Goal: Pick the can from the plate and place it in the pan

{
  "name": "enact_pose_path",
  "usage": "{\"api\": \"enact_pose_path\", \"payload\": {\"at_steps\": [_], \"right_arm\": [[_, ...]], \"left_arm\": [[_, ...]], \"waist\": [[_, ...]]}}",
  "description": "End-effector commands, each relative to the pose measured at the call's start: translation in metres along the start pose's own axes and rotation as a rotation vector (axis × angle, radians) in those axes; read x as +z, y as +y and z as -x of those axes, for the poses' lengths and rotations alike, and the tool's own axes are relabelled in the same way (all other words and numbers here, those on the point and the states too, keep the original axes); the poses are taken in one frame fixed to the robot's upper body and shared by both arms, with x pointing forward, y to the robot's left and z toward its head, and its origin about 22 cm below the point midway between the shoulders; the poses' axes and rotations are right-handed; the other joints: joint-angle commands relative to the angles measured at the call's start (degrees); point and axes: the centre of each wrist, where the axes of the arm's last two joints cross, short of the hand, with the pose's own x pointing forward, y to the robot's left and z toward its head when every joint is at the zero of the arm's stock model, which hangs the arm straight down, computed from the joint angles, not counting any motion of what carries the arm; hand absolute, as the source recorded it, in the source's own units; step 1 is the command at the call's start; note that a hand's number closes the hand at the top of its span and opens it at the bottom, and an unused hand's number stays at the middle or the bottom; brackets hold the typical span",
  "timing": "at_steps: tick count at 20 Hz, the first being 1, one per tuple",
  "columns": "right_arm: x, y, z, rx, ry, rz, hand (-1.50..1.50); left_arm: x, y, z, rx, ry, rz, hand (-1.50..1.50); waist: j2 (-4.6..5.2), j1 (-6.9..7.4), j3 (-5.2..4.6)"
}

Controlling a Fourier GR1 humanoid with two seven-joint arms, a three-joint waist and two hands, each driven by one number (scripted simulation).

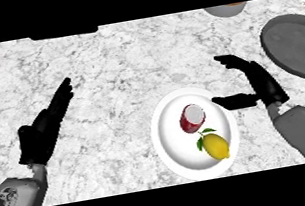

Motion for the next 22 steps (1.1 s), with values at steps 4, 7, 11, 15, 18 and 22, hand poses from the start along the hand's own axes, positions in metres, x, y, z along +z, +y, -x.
{"api": "enact_pose_path", "payload": {"at_steps": [4,7,11,15,18,22], "right_arm": [[-0.012,0.044,0.006,0.129,0.109,-0.181,-1.50],[-0.020,0.027,-0.021,0.311,0.152,-0.233,-1.50],[-0.053,0.015,-0.074,0.476,0.214,-0.335,-1.50],[-0.059,0.025,-0.104,0.622,0.308,-0.538,-1.50],[-0.059,0.054,-0.115,0.691,0.376,-0.697,-1.50],[-0.076,0.064,-0.150,0.687,0.427,-0.815,-1.50]], "left_arm": [[-0.009,-0.005,-0.008,0.005,0.002,0.007,0.00],[0.006,-0.009,0.004,0.015,0.021,0.018,0.00],[-0.009,-0.008,-0.014,-0.001,0.012,0.006,0.00],[-0.001,-0.009,-0.022,0.012,0.008,0.036,0.00],[-0.005,-0.002,-0.011,-0.006,0.006,0.014,0.00],[0.005,-0.002,-0.010,-0.007,0.007,0.003,0.00]], "waist": [[-0.50,-1.38,-0.06],[-0.76,-1.42,-0.14],[-0.46,-0.80,-0.14],[-0.74,-0.39,-0.15],[-0.58,-1.09,-0.18],[-0.66,-0.96,-0.09]]}}
